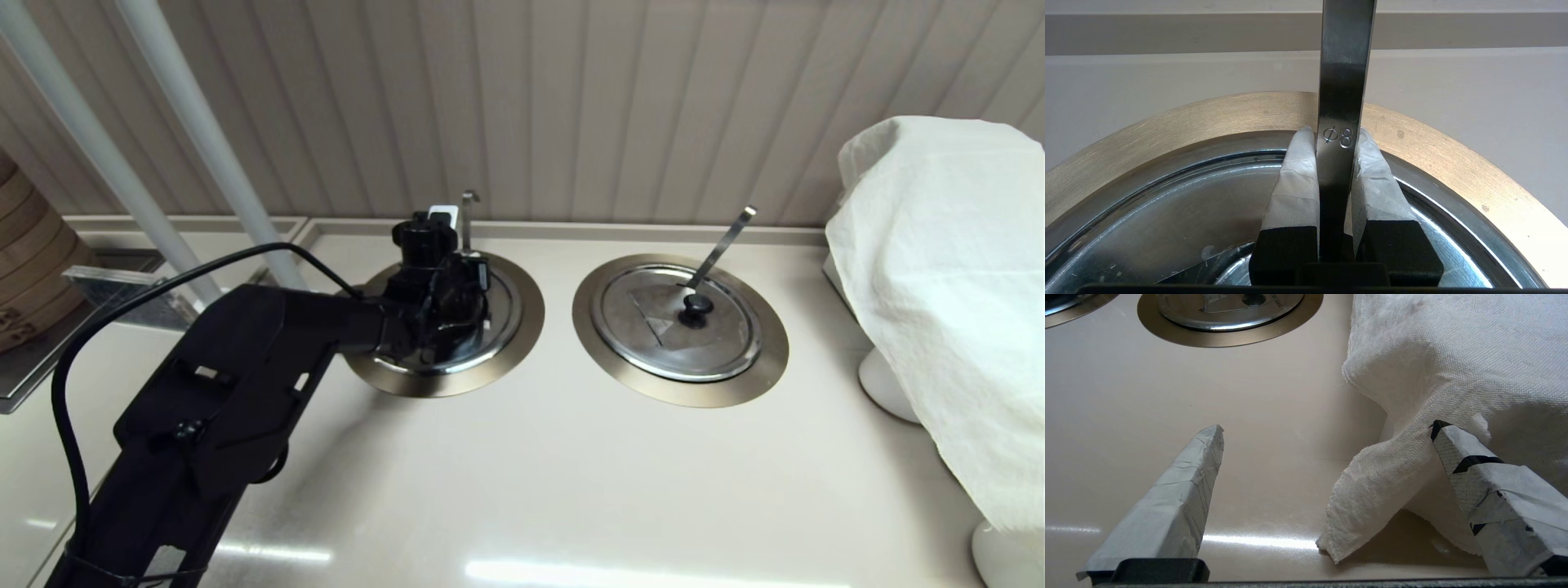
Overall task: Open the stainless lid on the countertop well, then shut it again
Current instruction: Stir with a spoon
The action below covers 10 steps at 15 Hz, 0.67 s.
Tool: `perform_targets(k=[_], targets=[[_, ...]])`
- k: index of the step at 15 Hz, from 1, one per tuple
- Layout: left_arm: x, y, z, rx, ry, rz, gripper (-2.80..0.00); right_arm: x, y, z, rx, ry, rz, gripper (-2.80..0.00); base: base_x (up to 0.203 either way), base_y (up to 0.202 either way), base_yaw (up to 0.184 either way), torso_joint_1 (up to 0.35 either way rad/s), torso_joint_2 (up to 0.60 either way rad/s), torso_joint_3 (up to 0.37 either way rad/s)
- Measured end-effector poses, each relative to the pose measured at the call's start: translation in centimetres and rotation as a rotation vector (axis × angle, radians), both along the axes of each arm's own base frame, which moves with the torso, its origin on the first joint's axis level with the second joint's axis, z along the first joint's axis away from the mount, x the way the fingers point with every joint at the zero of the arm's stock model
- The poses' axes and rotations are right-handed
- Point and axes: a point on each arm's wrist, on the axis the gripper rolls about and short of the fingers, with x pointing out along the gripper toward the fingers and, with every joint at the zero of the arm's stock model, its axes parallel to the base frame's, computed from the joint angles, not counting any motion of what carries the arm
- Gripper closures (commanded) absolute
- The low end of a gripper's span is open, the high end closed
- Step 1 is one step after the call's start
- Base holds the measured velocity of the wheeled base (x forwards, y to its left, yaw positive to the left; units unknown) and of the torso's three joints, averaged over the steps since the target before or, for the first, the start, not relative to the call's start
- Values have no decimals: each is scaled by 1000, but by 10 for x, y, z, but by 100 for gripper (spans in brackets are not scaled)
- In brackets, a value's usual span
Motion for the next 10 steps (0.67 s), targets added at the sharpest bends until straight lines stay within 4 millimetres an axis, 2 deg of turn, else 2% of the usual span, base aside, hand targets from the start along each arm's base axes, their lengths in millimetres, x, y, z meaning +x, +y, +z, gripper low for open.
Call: perform_targets(k=[4, 8, 10], targets=[[-12, -1, 10, -17, -41, 78, 0, 0, 0, 0, 0, 0, 1, -280, 0, 0, 0, 0, 0, 0], [-38, 0, 47, -14, -78, 66, 0, 0, 0, 0, 0, 0, 0, -280, 0, 0, 0, 0, 0, 0], [-51, 5, 54, -1, -64, 80, 0, 0, 0, 0, 0, 0, 1, -280, 0, 0, 0, 0, 0, 0]])
